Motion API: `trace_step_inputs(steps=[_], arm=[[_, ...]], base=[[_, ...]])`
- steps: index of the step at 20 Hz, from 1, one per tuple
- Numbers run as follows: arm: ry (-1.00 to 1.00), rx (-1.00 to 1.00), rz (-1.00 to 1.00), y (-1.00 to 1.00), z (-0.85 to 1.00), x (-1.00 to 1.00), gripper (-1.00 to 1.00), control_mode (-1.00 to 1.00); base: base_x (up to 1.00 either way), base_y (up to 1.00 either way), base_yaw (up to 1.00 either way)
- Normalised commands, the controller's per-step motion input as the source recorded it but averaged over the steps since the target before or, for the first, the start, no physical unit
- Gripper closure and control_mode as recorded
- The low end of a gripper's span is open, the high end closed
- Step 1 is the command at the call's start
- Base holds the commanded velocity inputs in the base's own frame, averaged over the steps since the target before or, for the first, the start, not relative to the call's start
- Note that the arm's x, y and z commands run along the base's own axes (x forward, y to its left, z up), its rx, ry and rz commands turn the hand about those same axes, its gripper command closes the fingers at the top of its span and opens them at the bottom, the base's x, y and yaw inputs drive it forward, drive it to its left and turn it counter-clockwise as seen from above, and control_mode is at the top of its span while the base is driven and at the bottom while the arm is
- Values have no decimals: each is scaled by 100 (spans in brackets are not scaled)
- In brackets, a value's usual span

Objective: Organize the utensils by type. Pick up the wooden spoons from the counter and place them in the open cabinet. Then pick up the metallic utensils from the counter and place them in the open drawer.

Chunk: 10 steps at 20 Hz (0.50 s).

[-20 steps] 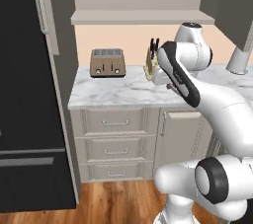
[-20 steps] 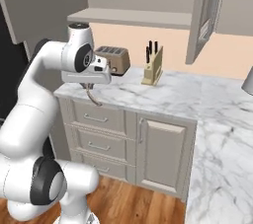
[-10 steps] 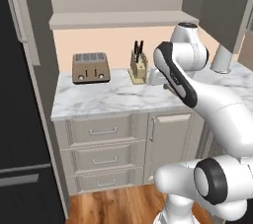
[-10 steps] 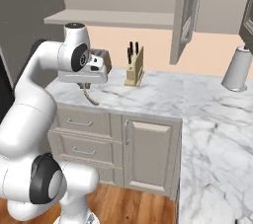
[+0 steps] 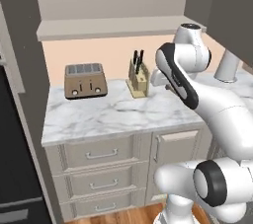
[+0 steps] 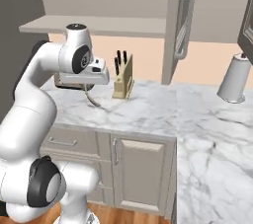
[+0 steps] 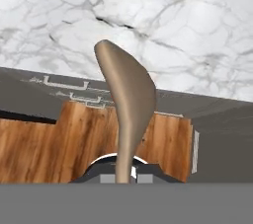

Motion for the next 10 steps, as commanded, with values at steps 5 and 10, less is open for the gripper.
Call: trace_step_inputs(steps=[5, 10], arm=[[0, 0, 0, 0, 0, 0, 100, 100], [0, 0, 0, 0, 0, 0, 100, 100]], base=[[98, 6, 0], [85, 0, 0]])
